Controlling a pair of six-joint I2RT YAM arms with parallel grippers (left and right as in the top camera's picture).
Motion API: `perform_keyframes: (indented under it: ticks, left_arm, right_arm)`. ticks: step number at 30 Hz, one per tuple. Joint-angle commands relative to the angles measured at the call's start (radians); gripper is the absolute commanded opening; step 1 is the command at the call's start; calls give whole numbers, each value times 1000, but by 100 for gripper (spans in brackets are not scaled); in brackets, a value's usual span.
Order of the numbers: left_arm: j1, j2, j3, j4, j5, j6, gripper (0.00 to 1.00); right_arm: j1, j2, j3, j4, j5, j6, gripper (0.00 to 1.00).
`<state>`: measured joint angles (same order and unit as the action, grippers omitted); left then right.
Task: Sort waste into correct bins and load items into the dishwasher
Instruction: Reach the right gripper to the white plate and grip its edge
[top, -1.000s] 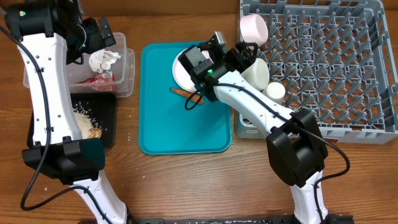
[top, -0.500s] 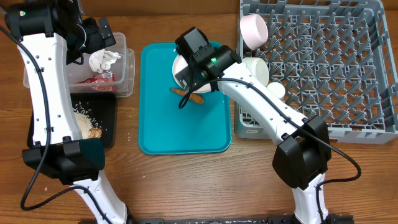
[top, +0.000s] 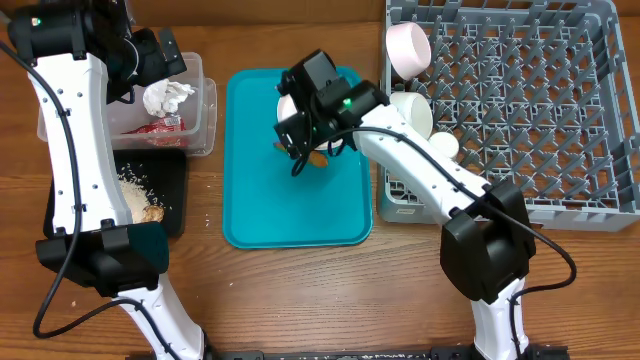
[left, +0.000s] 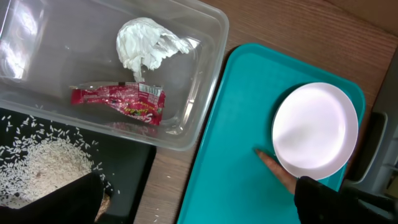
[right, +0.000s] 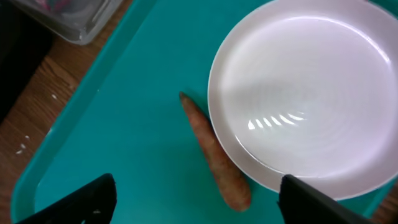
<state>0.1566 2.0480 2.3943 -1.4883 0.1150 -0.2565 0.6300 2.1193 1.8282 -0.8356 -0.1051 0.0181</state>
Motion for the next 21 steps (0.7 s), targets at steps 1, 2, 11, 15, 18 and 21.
perform_keyframes:
  ticks: [1,2,11,15,18,21]
  left_arm:
    - [-7,0,12,1,-8,-10,100]
    - [-7,0,12,1,-8,-10,100]
    - [-7,0,12,1,-8,-10,100]
    - [-7,0,12,1,-8,-10,100]
    - [-7,0,12,1,-8,-10,100]
    - [-7,0,12,1,-8,-10,100]
  right_arm:
    - [-7,-30,-65,45,4,70,79]
    - [-11,-30,-79,63,25,103,77]
    - [-80,-26,-152,169,257,615,61]
    - [-89,-2,-159,188,268,745,52]
    - [-89,22,-159,179,270,812,49]
    - [-89,45,-159,161,270,887,47]
